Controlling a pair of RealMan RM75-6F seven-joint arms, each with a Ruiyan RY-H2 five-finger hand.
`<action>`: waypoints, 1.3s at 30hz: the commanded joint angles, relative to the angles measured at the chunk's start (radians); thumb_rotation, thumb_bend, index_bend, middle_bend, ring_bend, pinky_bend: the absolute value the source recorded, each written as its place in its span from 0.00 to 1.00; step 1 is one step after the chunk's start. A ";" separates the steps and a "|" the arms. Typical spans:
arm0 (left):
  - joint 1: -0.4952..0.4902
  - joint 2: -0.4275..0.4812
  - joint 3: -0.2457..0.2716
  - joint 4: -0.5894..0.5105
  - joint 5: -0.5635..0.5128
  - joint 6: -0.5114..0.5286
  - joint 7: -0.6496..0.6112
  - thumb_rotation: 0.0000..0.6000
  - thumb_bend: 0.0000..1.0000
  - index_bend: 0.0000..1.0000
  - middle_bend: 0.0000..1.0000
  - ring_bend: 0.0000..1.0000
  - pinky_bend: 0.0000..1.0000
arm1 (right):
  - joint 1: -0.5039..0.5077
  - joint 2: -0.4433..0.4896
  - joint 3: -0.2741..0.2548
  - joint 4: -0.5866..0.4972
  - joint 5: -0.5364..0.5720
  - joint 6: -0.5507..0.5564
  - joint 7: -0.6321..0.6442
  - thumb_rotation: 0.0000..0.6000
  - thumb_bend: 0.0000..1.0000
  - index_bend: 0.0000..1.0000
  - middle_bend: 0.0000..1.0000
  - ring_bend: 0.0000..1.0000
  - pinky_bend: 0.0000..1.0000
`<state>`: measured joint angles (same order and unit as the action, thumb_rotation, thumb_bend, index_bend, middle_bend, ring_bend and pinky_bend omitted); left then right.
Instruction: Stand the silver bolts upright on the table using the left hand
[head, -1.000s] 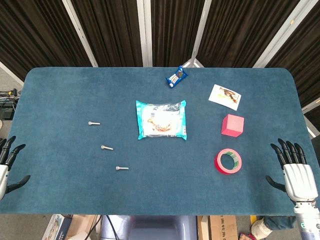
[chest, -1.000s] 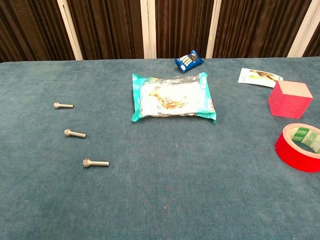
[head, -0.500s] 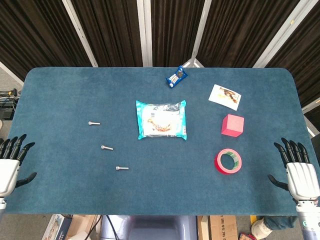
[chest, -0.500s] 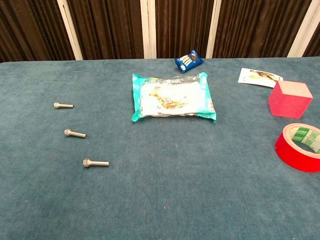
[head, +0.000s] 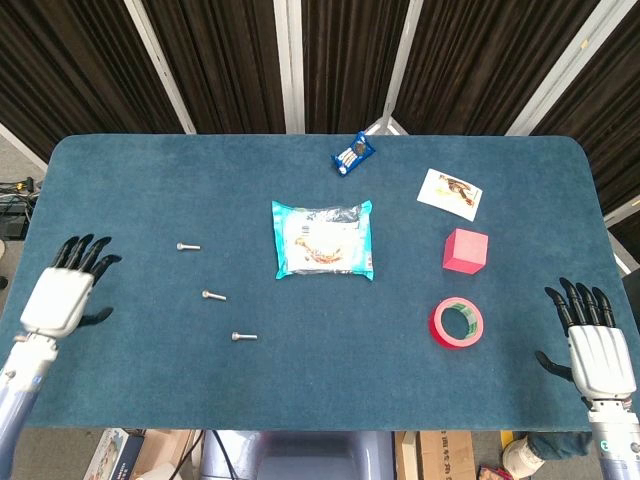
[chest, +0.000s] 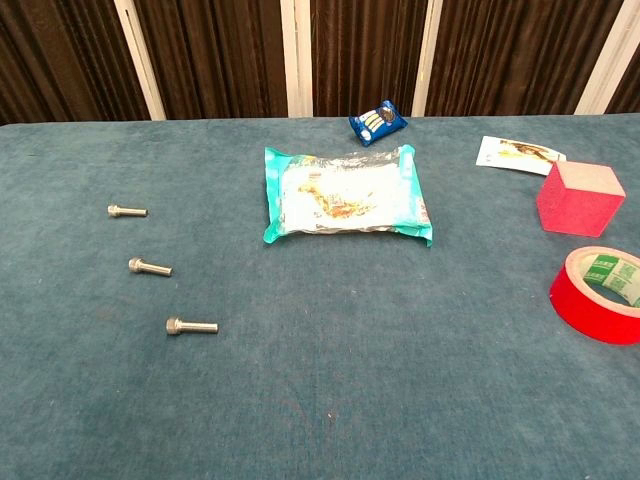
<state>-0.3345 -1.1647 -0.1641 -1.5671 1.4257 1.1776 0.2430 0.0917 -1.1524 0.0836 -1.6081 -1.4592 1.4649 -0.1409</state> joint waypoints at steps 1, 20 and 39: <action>-0.140 -0.026 -0.086 -0.005 -0.242 -0.205 0.147 1.00 0.27 0.26 0.07 0.00 0.04 | 0.008 -0.015 0.004 0.009 0.022 -0.021 -0.023 1.00 0.15 0.15 0.06 0.02 0.00; -0.389 -0.348 -0.129 0.327 -0.689 -0.274 0.421 1.00 0.34 0.37 0.08 0.00 0.04 | 0.007 -0.034 0.011 0.014 0.066 -0.025 -0.098 1.00 0.15 0.15 0.06 0.02 0.00; -0.473 -0.520 -0.111 0.530 -0.644 -0.281 0.366 1.00 0.40 0.42 0.10 0.00 0.04 | 0.010 -0.042 0.017 0.019 0.093 -0.035 -0.108 1.00 0.15 0.15 0.06 0.02 0.00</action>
<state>-0.8024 -1.6746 -0.2792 -1.0488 0.7732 0.8999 0.6174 0.1012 -1.1941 0.1007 -1.5896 -1.3667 1.4295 -0.2486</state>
